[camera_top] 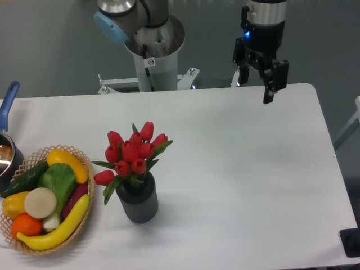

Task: Pick up the flowers from the vase
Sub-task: 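Open the gripper above the table beside the tulip vase, then move the open gripper down toward the red tulip stems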

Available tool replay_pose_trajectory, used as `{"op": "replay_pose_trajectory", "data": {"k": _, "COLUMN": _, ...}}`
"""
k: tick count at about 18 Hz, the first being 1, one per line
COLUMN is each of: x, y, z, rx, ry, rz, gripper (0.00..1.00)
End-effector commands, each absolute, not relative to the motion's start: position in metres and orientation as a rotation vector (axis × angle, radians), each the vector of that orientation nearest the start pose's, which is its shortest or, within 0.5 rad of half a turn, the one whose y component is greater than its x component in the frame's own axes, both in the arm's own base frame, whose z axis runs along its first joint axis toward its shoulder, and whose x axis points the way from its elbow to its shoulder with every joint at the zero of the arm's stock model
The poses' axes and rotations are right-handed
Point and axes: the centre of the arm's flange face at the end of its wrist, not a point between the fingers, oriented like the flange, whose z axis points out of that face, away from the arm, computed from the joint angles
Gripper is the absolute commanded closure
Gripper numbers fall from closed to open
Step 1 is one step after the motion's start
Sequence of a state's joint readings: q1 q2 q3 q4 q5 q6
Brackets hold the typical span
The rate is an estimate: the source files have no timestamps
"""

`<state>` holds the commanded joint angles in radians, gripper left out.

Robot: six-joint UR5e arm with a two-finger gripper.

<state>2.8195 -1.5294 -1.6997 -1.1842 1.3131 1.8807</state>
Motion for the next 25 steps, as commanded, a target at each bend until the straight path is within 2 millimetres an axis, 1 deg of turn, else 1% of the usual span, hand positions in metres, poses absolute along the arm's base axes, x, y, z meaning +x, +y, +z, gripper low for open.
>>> {"op": "replay_pose_trajectory", "data": {"k": 5, "x": -0.420, "y": 0.308, "z": 0.491, "rx": -2.696, "ry": 0.922, "rz": 0.427, "gripper": 0.00}}
{"op": "replay_pose_trajectory", "data": {"k": 9, "x": -0.415, "y": 0.310, "z": 0.492, "rx": -2.696, "ry": 0.772, "rz": 0.398, "gripper": 0.00}}
{"op": "replay_pose_trajectory", "data": {"k": 12, "x": -0.413, "y": 0.313, "z": 0.487, "rx": -2.663, "ry": 0.741, "rz": 0.378, "gripper": 0.00}}
{"op": "replay_pose_trajectory", "data": {"k": 15, "x": -0.408, "y": 0.317, "z": 0.478, "rx": -2.613, "ry": 0.548, "rz": 0.418, "gripper": 0.00}}
{"op": "replay_pose_trajectory", "data": {"k": 17, "x": -0.406, "y": 0.319, "z": 0.477, "rx": -2.599, "ry": 0.418, "rz": 0.445, "gripper": 0.00}}
{"op": "replay_pose_trajectory", "data": {"k": 19, "x": -0.404, "y": 0.320, "z": 0.477, "rx": -2.598, "ry": 0.307, "rz": 0.422, "gripper": 0.00}}
{"op": "replay_pose_trajectory", "data": {"k": 23, "x": -0.399, "y": 0.331, "z": 0.471, "rx": -2.593, "ry": 0.217, "rz": 0.362, "gripper": 0.00}}
{"op": "replay_pose_trajectory", "data": {"k": 25, "x": -0.395, "y": 0.336, "z": 0.467, "rx": -2.597, "ry": 0.212, "rz": 0.342, "gripper": 0.00}}
